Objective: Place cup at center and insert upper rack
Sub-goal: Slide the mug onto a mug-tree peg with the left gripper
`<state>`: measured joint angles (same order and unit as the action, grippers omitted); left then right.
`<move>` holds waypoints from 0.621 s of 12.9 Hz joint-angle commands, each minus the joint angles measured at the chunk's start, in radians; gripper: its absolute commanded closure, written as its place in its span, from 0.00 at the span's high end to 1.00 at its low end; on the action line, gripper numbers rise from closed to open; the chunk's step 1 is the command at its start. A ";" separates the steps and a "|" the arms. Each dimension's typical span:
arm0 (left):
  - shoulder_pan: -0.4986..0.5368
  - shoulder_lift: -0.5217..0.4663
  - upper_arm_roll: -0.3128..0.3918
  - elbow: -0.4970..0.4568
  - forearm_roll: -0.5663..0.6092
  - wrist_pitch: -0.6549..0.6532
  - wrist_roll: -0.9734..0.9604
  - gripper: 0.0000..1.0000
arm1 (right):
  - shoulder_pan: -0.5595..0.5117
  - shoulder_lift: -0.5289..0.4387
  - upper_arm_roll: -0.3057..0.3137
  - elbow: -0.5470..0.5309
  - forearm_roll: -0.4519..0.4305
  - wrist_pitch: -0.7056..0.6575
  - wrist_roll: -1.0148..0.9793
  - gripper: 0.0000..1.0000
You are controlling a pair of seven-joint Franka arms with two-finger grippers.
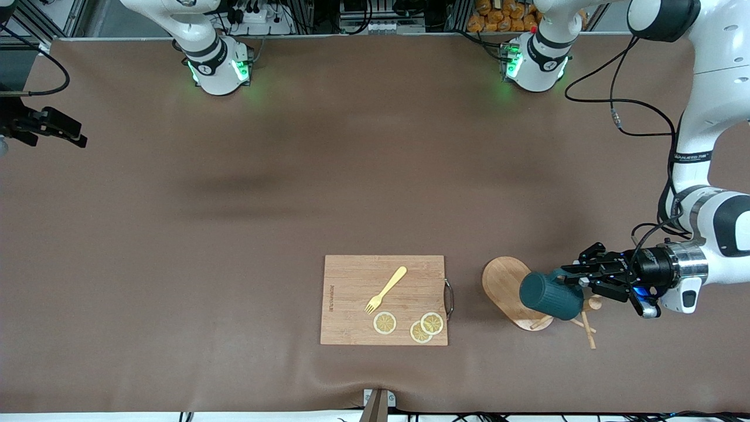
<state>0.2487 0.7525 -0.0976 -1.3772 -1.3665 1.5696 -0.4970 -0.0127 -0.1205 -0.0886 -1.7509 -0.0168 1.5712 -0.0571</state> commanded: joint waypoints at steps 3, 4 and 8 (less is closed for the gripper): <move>0.009 0.018 -0.007 0.004 -0.045 -0.016 0.026 0.89 | 0.008 -0.011 0.000 -0.007 -0.017 0.007 -0.003 1.00; 0.009 0.013 -0.007 0.004 -0.045 -0.016 0.028 1.00 | 0.008 -0.011 0.000 -0.007 -0.017 0.007 -0.003 1.00; 0.015 0.001 -0.010 0.010 -0.046 -0.016 -0.020 1.00 | 0.008 -0.008 0.000 -0.006 -0.017 0.009 -0.003 1.00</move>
<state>0.2498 0.7672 -0.0984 -1.3655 -1.3944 1.5674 -0.4914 -0.0114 -0.1205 -0.0885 -1.7509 -0.0169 1.5722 -0.0571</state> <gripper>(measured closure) 0.207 0.000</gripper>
